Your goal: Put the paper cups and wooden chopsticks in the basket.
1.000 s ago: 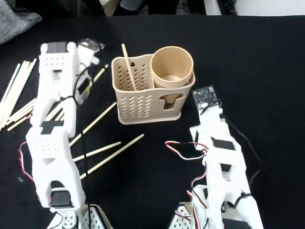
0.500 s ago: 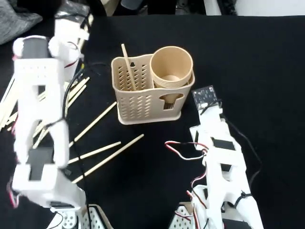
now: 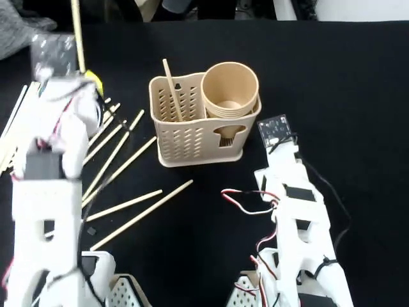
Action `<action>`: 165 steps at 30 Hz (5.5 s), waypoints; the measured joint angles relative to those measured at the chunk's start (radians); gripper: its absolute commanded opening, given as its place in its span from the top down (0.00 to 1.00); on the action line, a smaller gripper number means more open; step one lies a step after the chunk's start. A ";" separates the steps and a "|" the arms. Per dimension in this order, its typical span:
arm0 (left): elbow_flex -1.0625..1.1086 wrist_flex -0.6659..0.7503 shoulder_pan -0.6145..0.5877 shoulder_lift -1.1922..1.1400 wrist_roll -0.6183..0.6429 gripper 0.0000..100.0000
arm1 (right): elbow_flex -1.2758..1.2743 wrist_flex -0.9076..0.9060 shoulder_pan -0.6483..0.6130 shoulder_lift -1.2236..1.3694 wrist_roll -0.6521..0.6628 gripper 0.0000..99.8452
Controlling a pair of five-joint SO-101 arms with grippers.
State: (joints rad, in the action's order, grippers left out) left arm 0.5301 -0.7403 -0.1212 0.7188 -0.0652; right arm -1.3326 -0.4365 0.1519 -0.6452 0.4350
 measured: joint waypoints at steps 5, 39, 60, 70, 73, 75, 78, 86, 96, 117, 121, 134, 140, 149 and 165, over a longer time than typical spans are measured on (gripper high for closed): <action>0.265 0.284 0.003 0.264 0.160 0.97 | 0.000 0.000 0.000 0.000 0.000 0.99; 0.457 0.377 0.361 0.204 0.216 0.75 | 0.000 0.000 0.000 0.000 0.000 0.99; -0.035 -0.528 -0.061 -0.029 -0.272 0.76 | 0.000 0.000 0.000 0.000 0.000 0.99; -0.195 -0.402 -0.086 -0.641 -0.387 0.76 | 0.000 0.000 0.000 0.000 0.000 0.99; -0.290 -0.387 -0.086 -0.815 -0.419 0.76 | 0.000 0.000 0.000 0.000 0.000 0.99; -0.362 -0.387 -0.086 -0.921 -0.439 0.76 | 0.000 0.000 0.000 0.000 0.000 0.99; -0.471 -0.387 -0.086 -1.062 -0.450 0.81 | 0.000 0.000 0.000 0.000 0.000 0.99; -0.658 -0.439 -0.095 -1.264 -0.532 0.97 | 0.000 0.000 0.000 0.000 0.000 0.99; -0.680 -0.600 -0.094 -1.278 -0.675 0.97 | 0.000 0.000 0.000 -0.002 0.000 0.99; -0.502 -0.660 -0.078 -0.562 -0.407 0.97 | 0.000 0.000 0.000 -0.002 0.000 0.99; -0.218 -0.402 -0.031 -0.290 -0.282 0.97 | 0.000 0.000 0.000 -0.002 0.000 0.99; 0.488 0.574 0.129 0.519 -0.003 0.97 | 0.000 0.000 0.000 -0.002 0.000 0.99; 0.376 0.667 0.252 0.555 0.035 0.97 | 0.000 0.000 0.000 -0.002 0.000 0.99; 0.267 0.506 0.482 0.445 0.040 0.97 | 0.000 0.000 0.000 -0.002 0.000 0.99; 0.224 0.201 0.471 0.259 0.075 0.78 | 0.000 0.000 0.000 -0.002 0.006 0.99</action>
State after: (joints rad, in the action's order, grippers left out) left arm 0.7541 -0.5393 0.3498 0.9782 0.0100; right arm -1.3326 -0.4365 0.1519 -0.6467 0.4411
